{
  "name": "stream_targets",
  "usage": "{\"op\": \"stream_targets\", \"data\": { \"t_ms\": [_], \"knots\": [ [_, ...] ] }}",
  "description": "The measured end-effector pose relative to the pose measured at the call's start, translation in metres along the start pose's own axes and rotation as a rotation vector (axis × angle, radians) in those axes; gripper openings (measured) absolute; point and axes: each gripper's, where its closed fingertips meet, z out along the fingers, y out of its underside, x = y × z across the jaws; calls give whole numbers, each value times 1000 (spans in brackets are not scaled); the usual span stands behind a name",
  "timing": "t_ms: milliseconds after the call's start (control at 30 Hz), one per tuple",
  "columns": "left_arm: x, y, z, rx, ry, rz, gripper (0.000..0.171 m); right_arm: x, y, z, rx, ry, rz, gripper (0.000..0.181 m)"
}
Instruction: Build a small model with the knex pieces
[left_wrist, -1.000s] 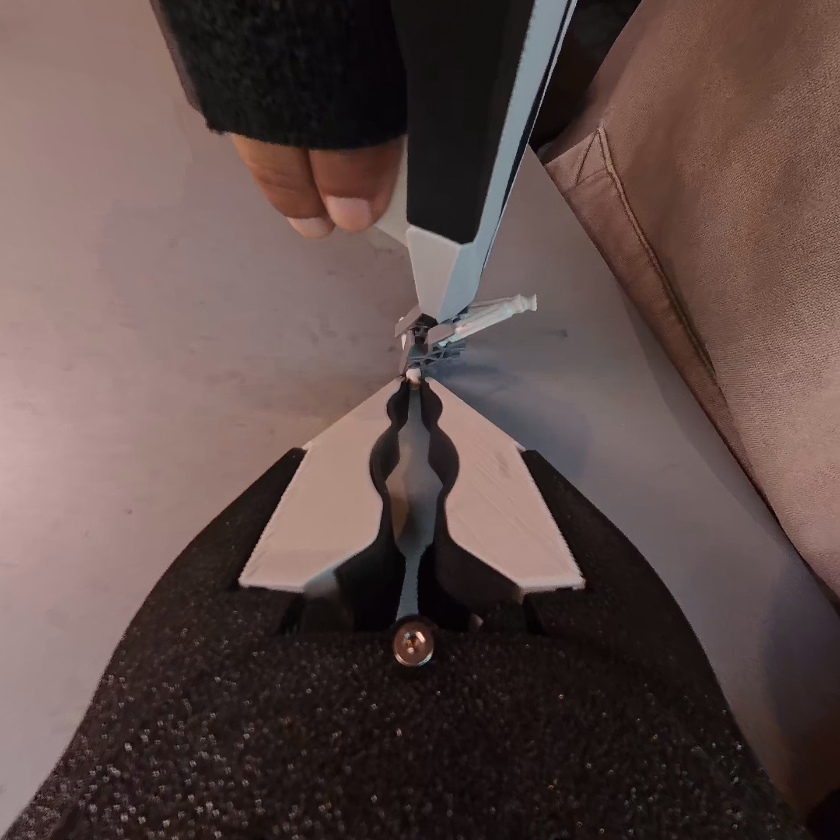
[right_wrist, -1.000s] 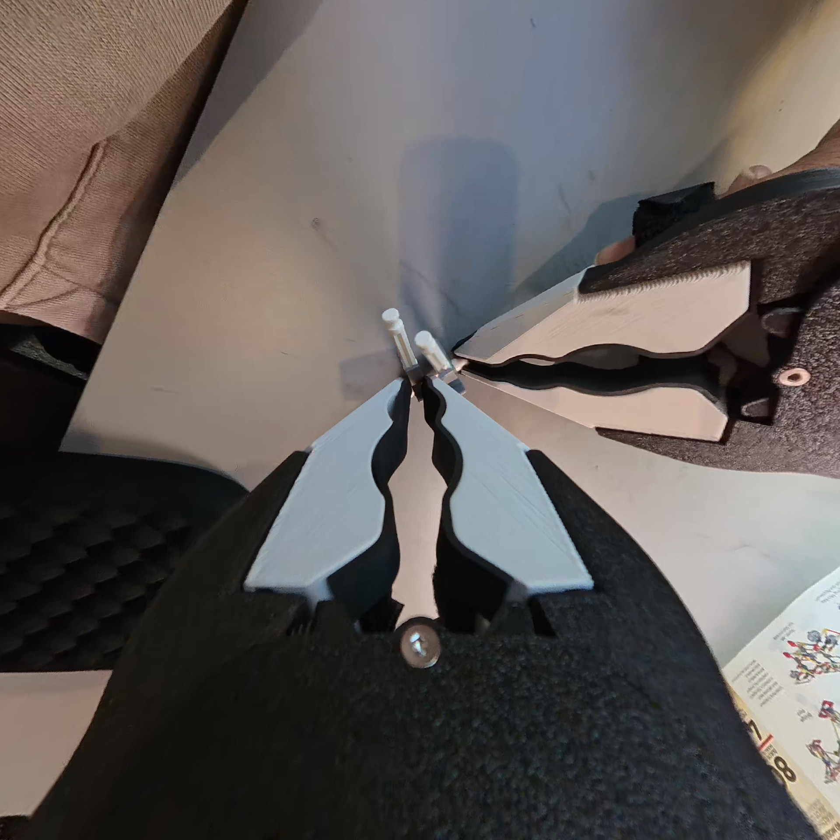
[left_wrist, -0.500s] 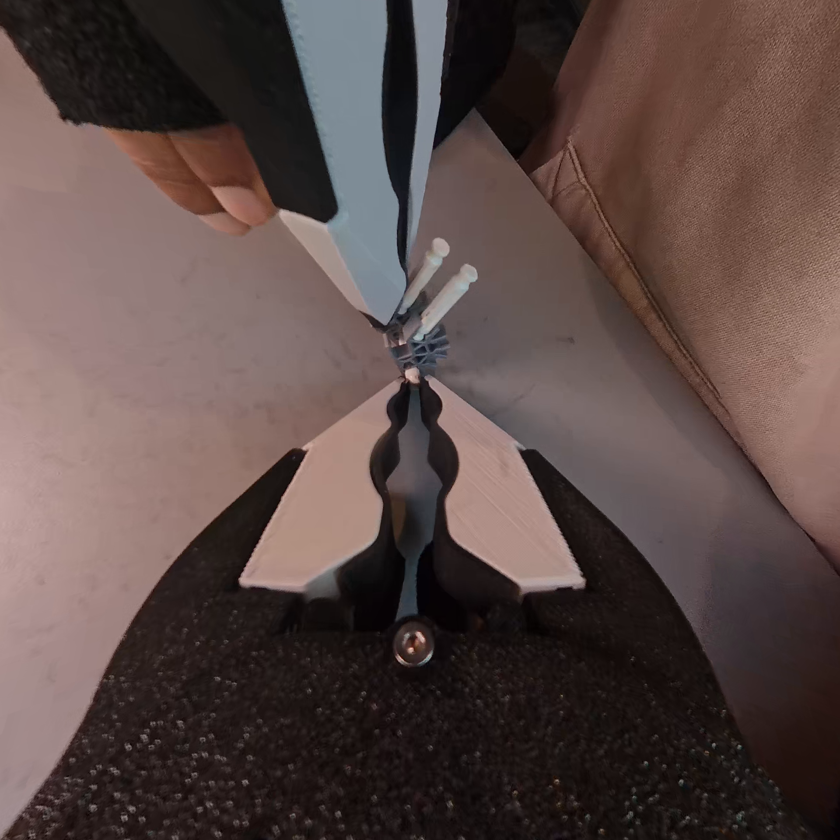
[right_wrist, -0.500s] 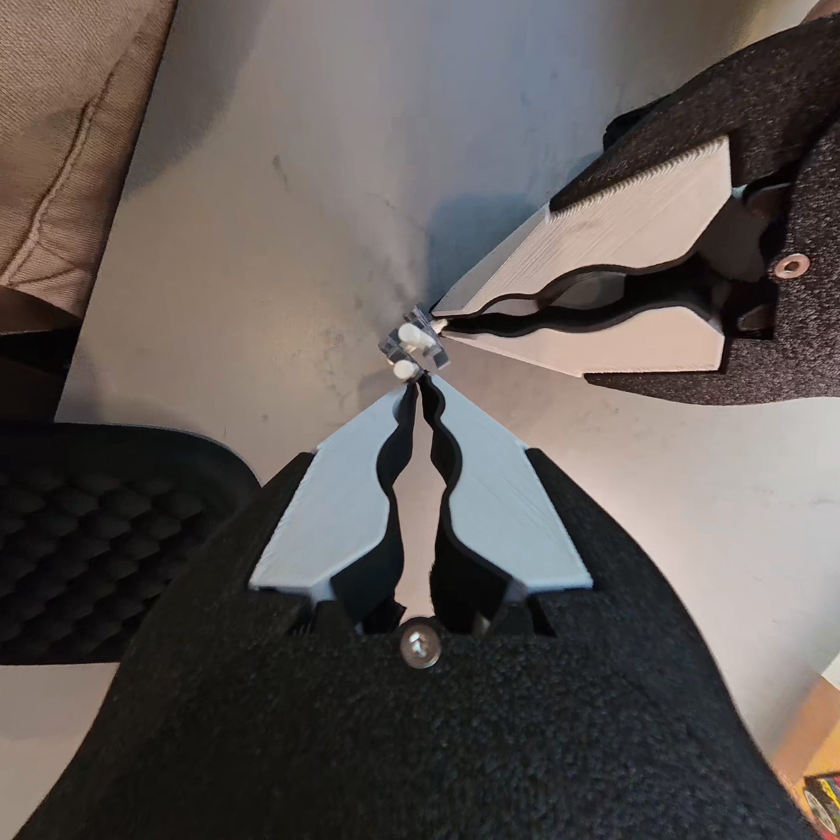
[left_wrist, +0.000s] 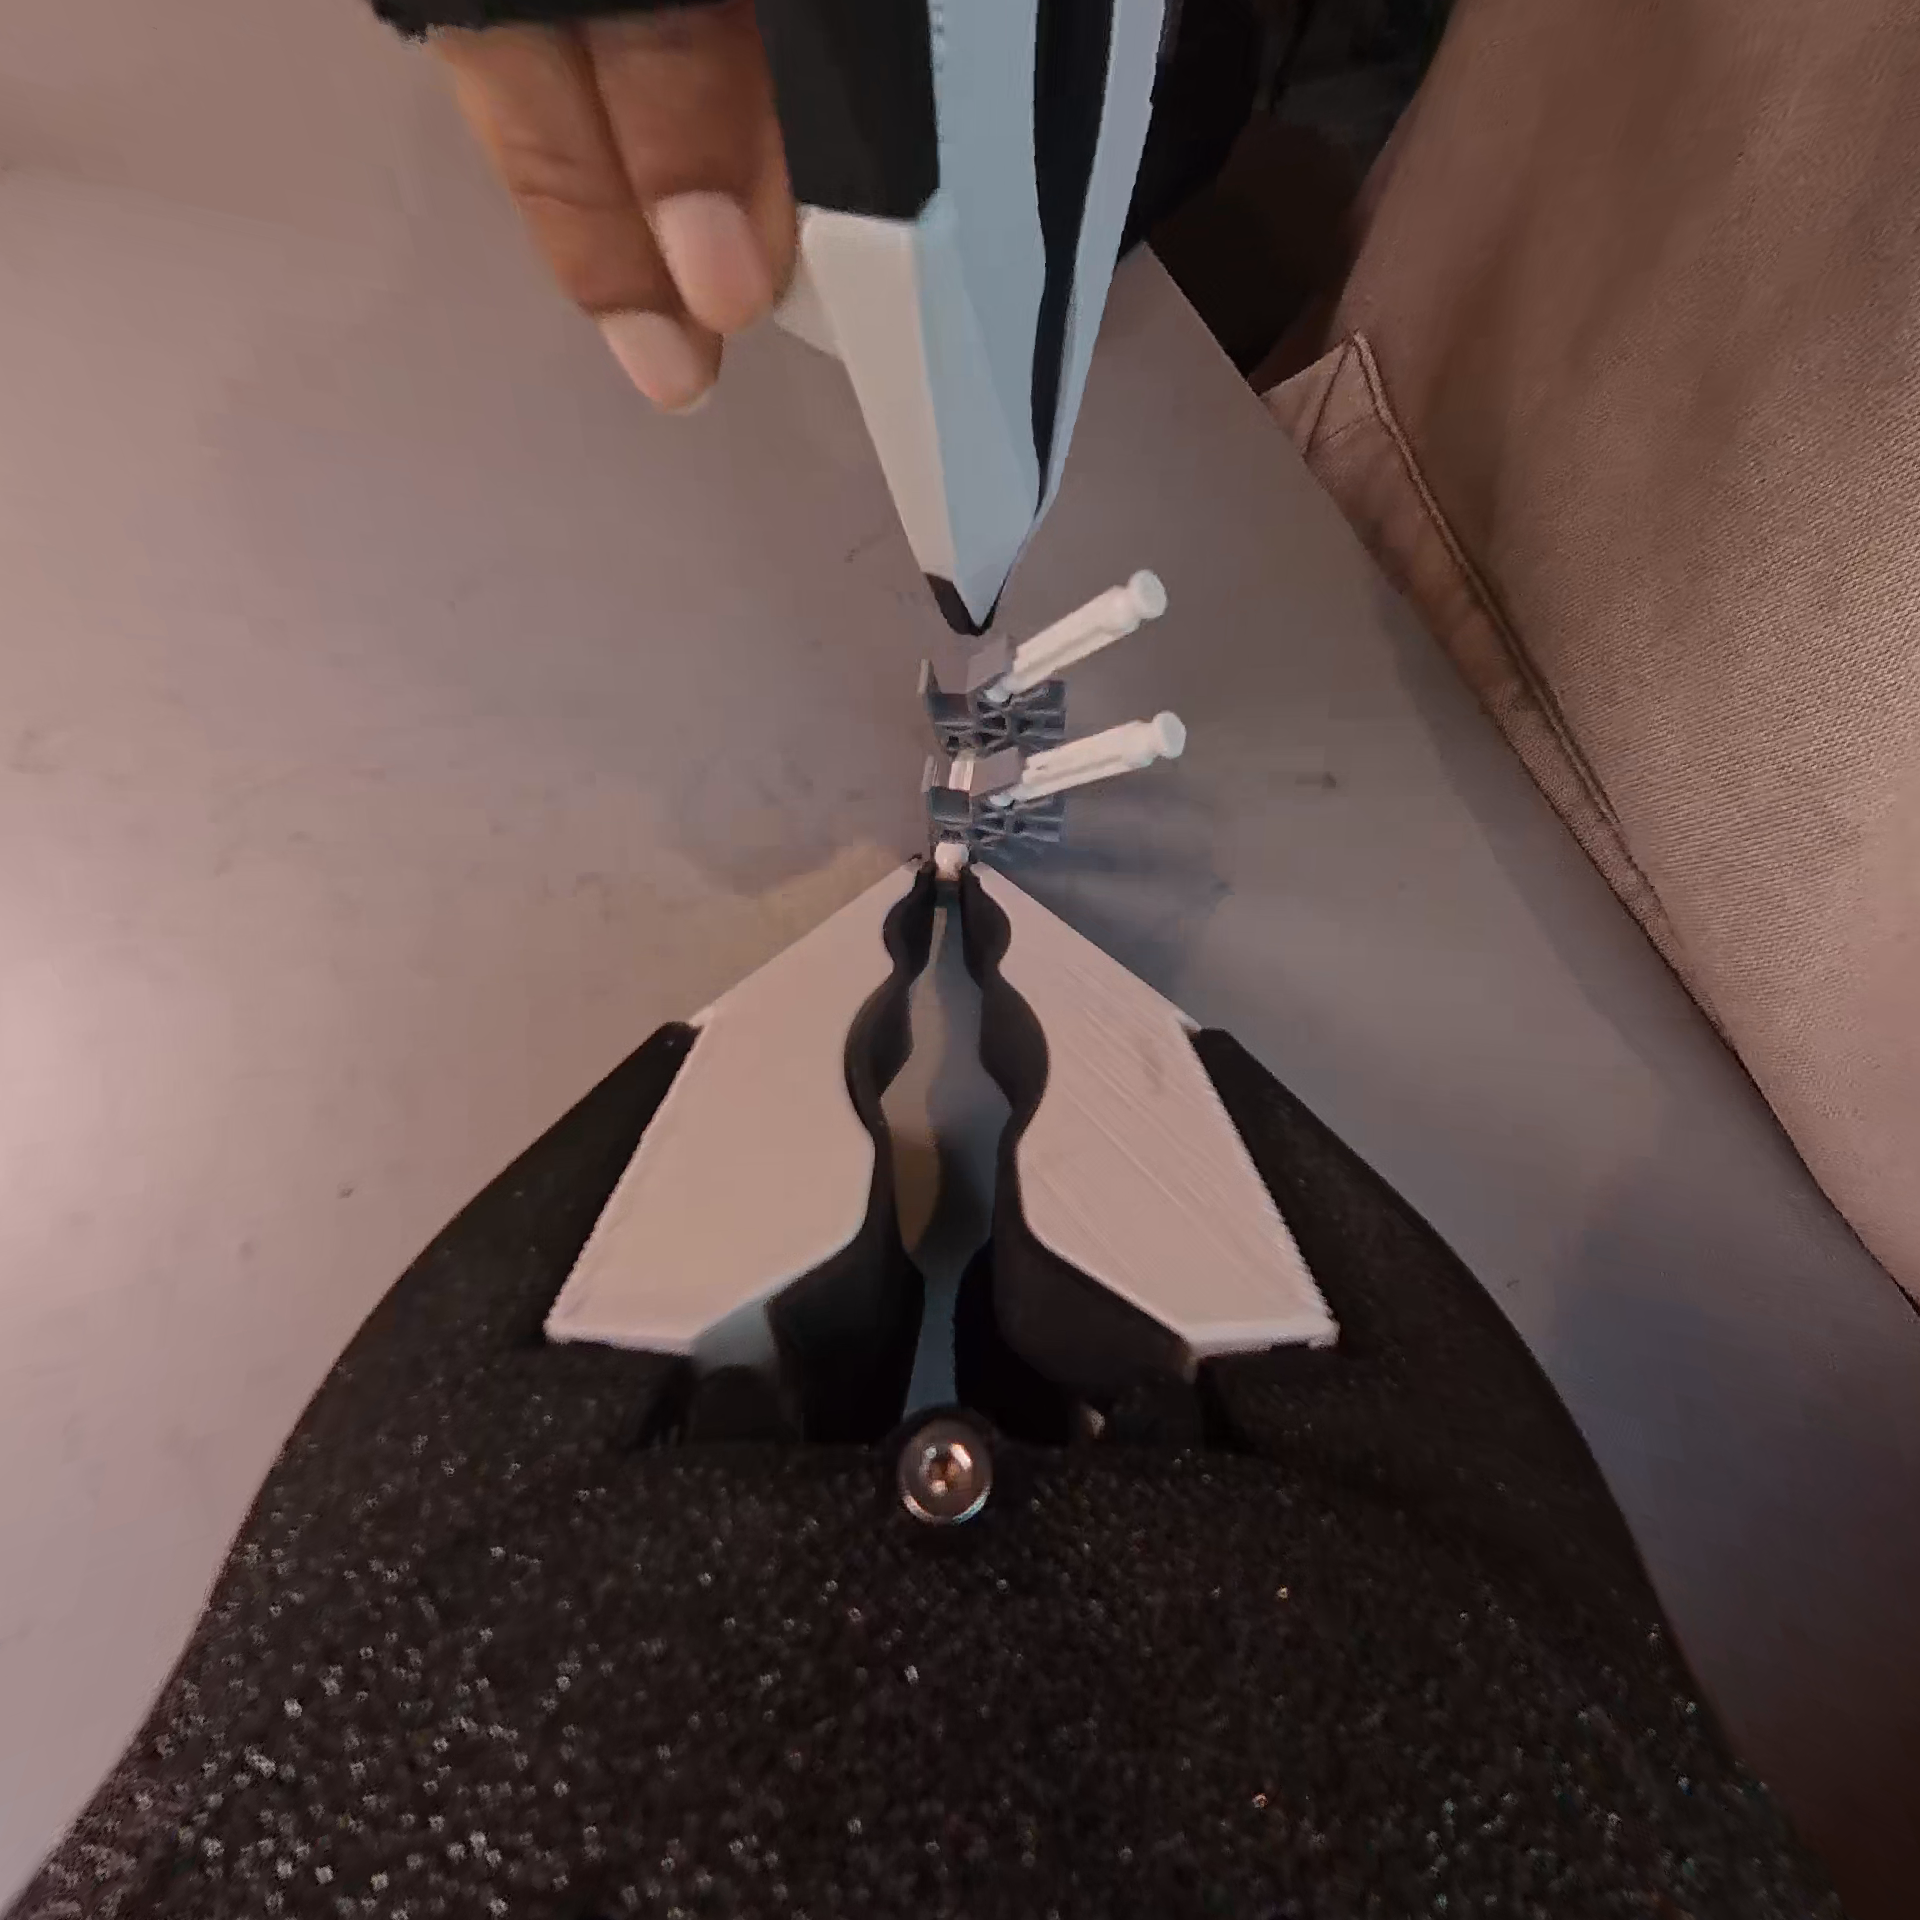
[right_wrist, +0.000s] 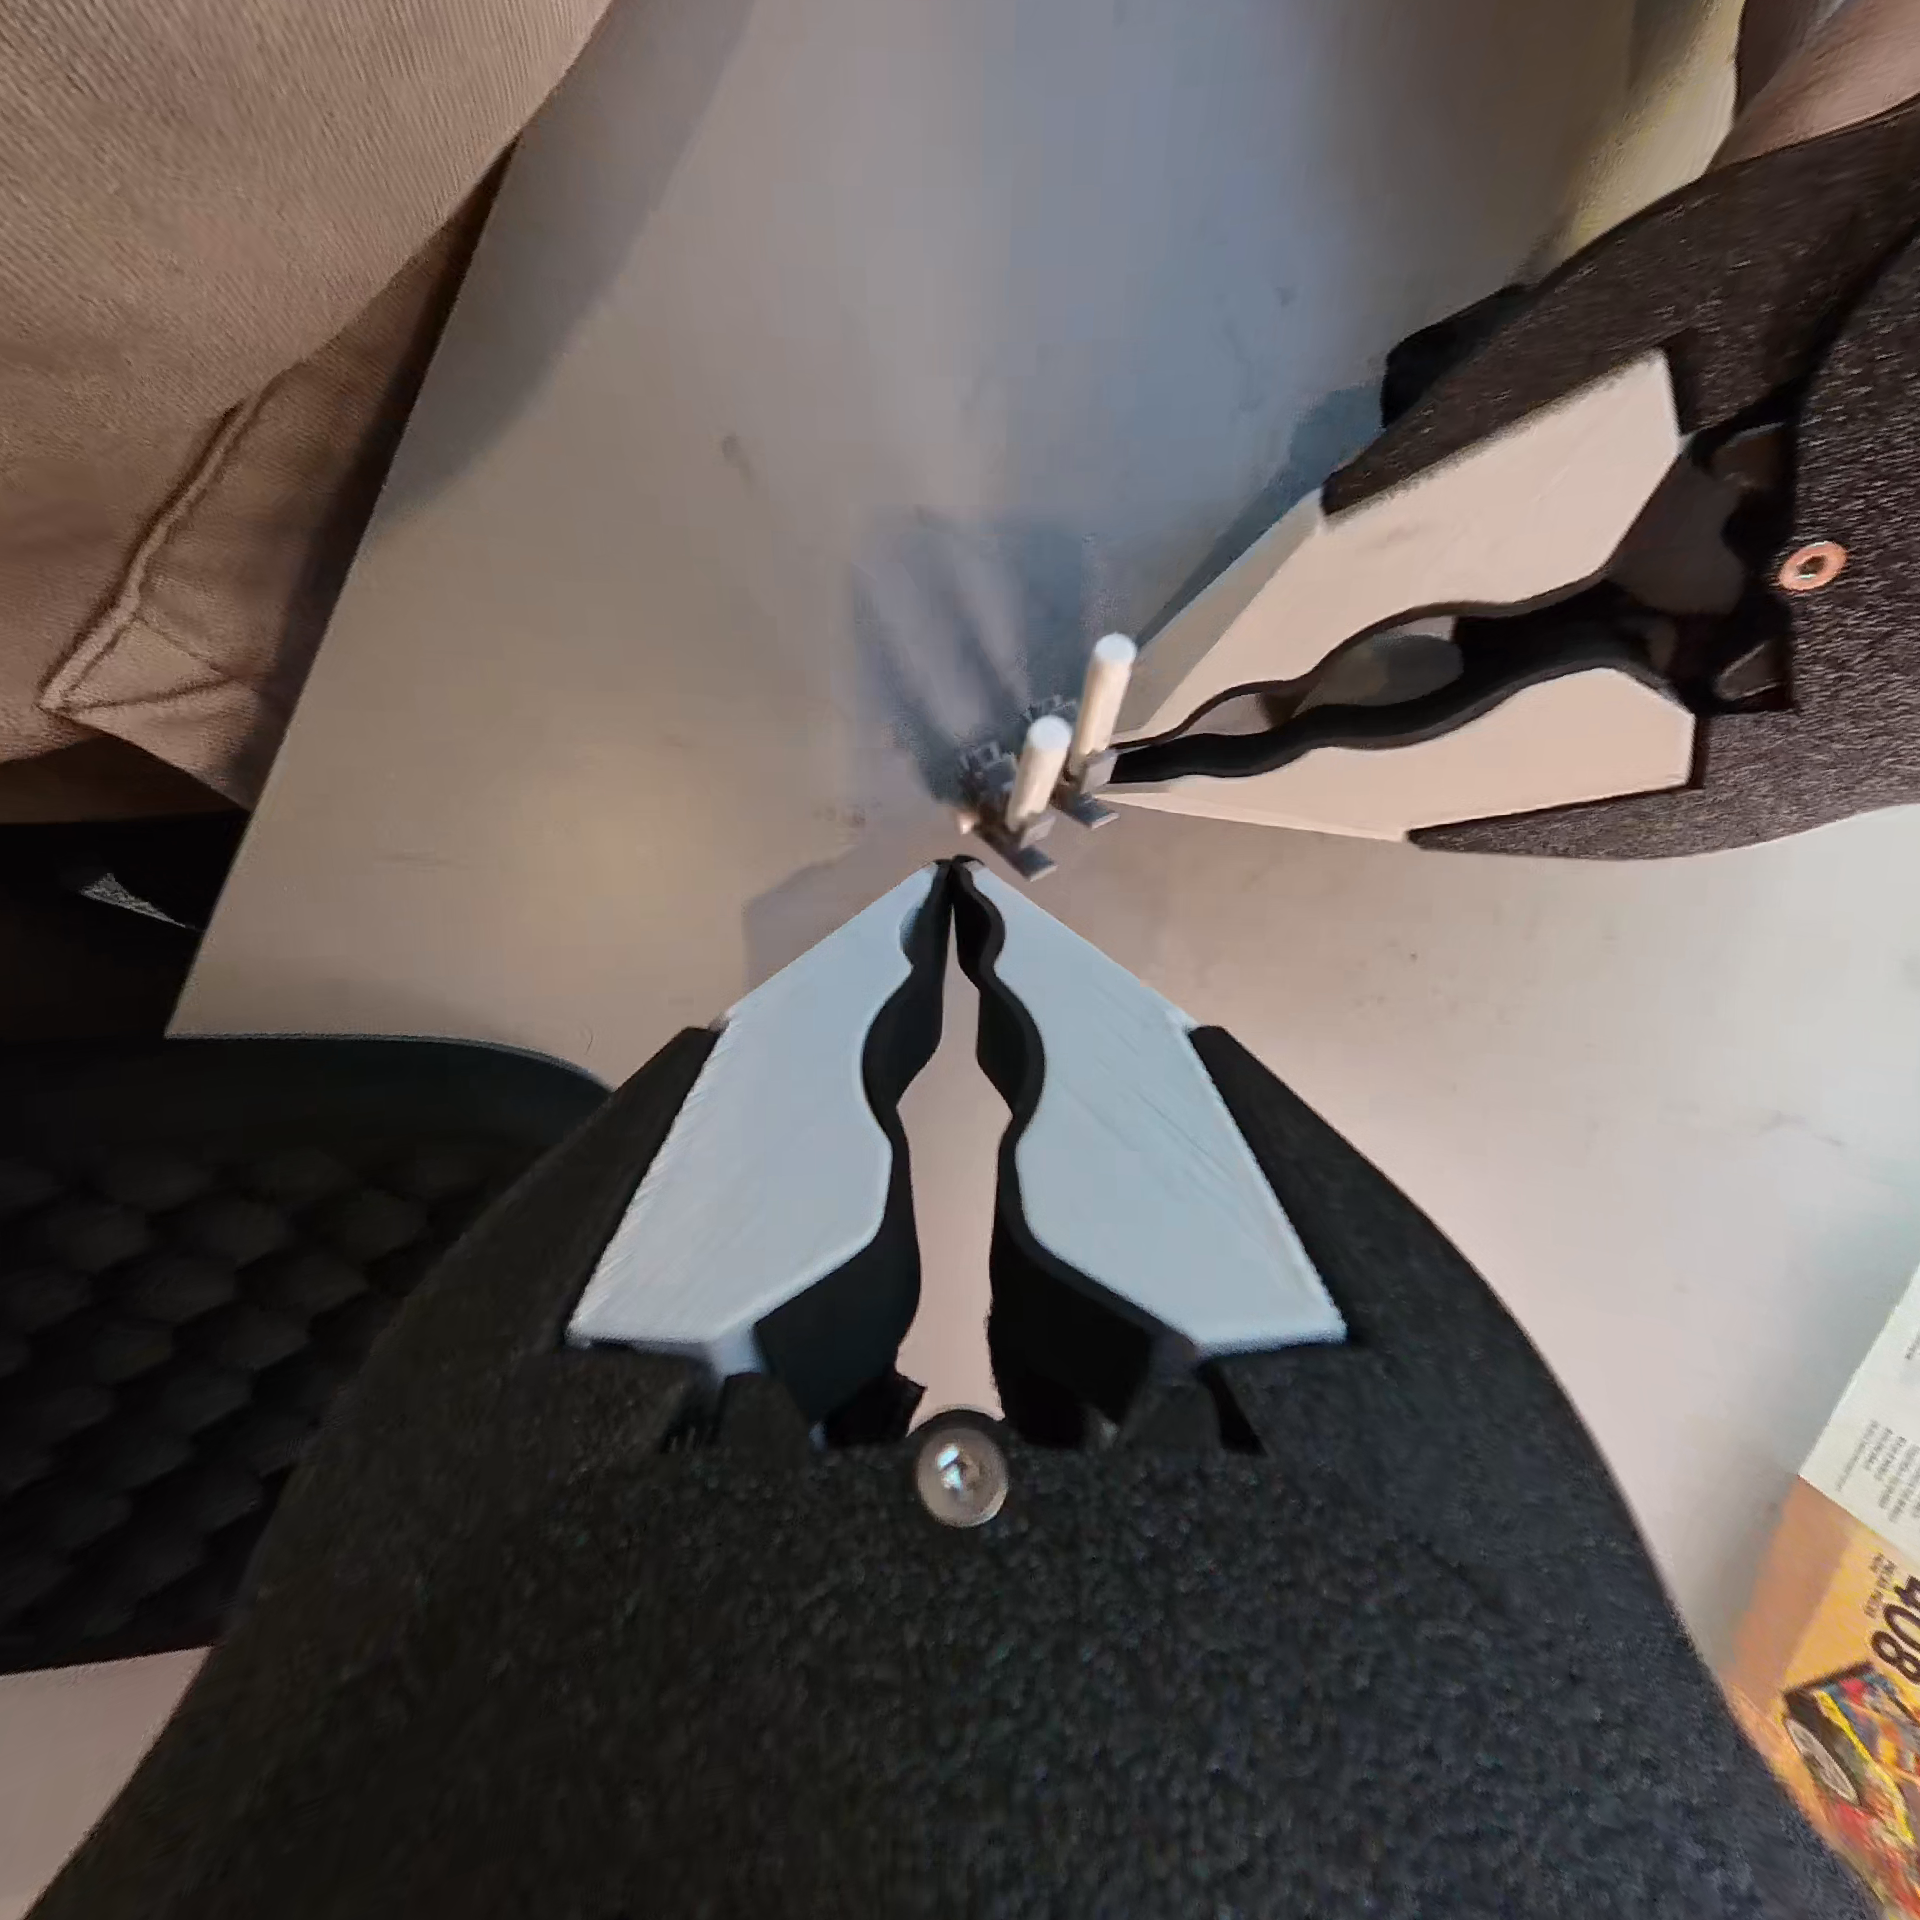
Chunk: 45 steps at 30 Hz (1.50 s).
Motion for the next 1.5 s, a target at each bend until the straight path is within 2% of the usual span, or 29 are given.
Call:
{"op": "stream_targets", "data": {
  "t_ms": [133,267,333,433,667,867,1167,1500],
  "knots": [
    [1,1,-1,-1,-24,0,5,-2,2,0,-24,57,-2,0],
    [1,1,-1,-8,-25,5,5,13,-9,-14,-4,135,-35,16],
    [1,1,0,-12,-24,9,5,13,-12,-11,-27,117,-72,23],
    [1,1,0,-13,-25,16,5,11,-12,-3,-57,84,-116,22],
    [1,2,-1,-15,-17,25,5,6,-11,8,-68,-1,-139,5],
    [1,1,-1,-11,-14,21,5,5,-13,12,-87,-41,-163,4],
    [0,1,-1,8,-33,11,5,6,-11,14,-91,-101,-81,4],
    [-9,-2,2,14,-92,33,6,7,-6,13,17,-120,37,3]
  ]
}}
